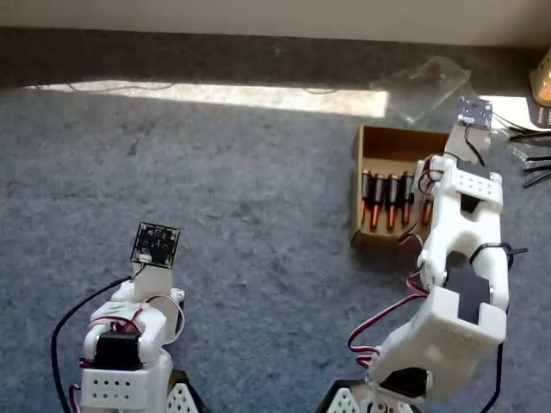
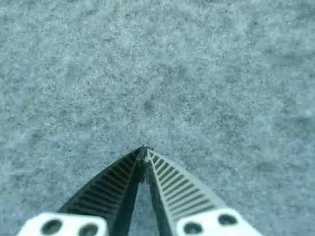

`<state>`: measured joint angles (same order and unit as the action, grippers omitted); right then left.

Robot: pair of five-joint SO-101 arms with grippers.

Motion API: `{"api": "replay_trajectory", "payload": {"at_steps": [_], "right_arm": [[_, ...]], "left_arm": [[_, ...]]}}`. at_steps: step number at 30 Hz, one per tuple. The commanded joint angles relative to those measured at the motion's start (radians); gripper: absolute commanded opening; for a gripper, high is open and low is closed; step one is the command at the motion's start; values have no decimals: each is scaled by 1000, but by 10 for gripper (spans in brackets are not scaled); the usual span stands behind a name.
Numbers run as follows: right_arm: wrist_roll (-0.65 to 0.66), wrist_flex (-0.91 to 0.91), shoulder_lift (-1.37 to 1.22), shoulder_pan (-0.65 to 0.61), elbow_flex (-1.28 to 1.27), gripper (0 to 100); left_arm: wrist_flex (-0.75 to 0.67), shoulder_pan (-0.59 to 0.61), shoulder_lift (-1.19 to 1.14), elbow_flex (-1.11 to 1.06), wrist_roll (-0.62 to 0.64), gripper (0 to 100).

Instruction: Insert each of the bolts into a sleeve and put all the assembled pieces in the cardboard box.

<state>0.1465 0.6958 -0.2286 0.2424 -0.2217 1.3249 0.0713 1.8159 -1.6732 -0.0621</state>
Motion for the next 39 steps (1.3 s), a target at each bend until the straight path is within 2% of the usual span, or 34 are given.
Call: {"api": "replay_trajectory", "payload": {"at_steps": [1,3,8,13,18,20,27,33,36,39], "right_arm": [[9,1,16,-4,45,146],[9,16,19,-7,47,146],[9,182,62,-12,140,146],[3,367,242,-41,260,146],[9,516,481,-96,260,146],[9,575,572,-120,208,146],[9,588,892,-208,-18,146],[9,581,1190,-349,-321,146],[11,510,1294,-414,-518,146],[11,407,1371,-417,-690,146]], "left_arm": [[3,-16,2,-22,-5,8],[3,-16,2,-22,-5,8],[3,-16,2,-22,-5,8],[3,-16,2,-22,-5,8],[3,-16,2,-22,-5,8],[3,-16,2,-22,-5,8],[3,-16,2,-22,-5,7],[3,-16,2,-22,-5,7],[3,-16,2,-22,-5,7],[3,-16,2,-22,-5,7]]}}
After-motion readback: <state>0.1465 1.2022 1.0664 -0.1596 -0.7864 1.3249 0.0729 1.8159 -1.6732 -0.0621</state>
